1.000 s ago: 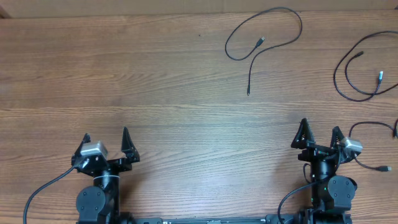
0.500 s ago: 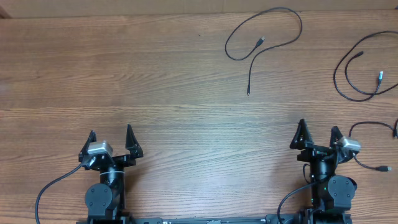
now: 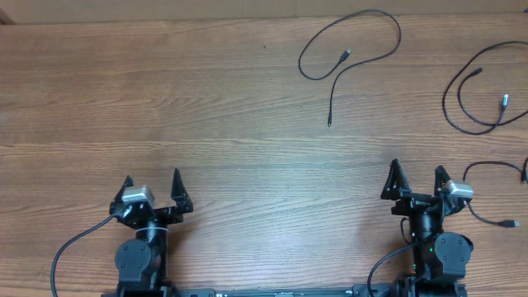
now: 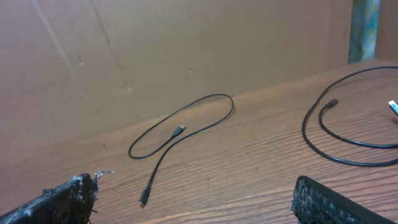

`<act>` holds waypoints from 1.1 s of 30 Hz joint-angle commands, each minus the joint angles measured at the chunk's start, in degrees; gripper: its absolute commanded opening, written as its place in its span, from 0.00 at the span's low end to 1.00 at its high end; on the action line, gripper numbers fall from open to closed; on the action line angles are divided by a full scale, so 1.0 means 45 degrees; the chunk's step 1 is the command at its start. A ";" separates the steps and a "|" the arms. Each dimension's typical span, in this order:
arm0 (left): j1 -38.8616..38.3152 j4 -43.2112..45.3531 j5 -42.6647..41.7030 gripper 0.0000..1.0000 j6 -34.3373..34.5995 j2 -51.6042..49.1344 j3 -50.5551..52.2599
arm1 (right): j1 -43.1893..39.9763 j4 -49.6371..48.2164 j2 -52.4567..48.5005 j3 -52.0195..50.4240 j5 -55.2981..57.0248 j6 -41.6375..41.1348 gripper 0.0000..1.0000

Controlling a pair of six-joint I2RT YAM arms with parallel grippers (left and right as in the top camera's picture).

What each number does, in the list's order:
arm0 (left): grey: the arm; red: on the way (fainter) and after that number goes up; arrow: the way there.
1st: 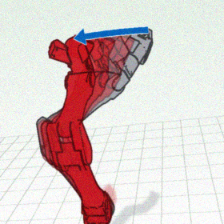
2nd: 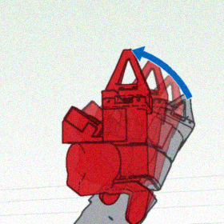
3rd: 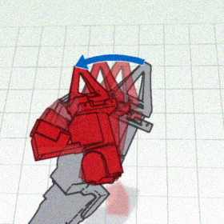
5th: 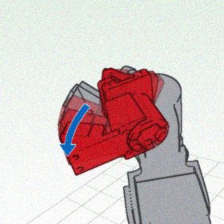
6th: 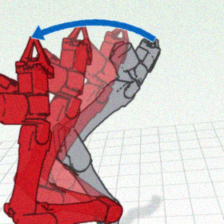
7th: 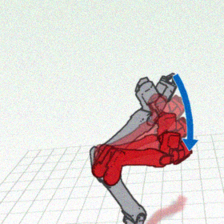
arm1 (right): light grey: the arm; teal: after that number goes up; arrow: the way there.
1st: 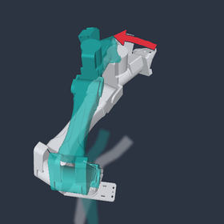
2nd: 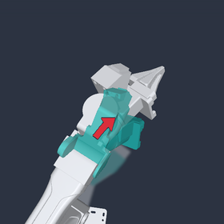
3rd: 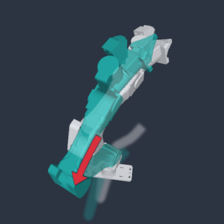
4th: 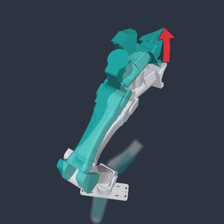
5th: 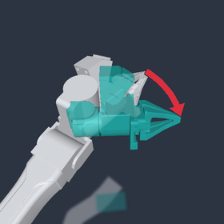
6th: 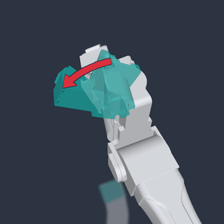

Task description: Untangle cables

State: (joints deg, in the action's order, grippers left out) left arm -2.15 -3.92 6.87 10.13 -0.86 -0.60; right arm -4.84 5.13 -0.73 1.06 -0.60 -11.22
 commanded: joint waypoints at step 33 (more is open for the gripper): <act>-0.0024 -0.0053 -0.0690 1.00 -0.0636 0.0155 0.0068 | -0.0005 -0.0068 0.0126 -0.0136 -0.0083 0.0141 1.00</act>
State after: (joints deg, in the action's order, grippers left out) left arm -2.15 -4.29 4.08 8.51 -0.86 -0.58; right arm -4.84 5.15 -0.73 1.06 -0.69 -10.85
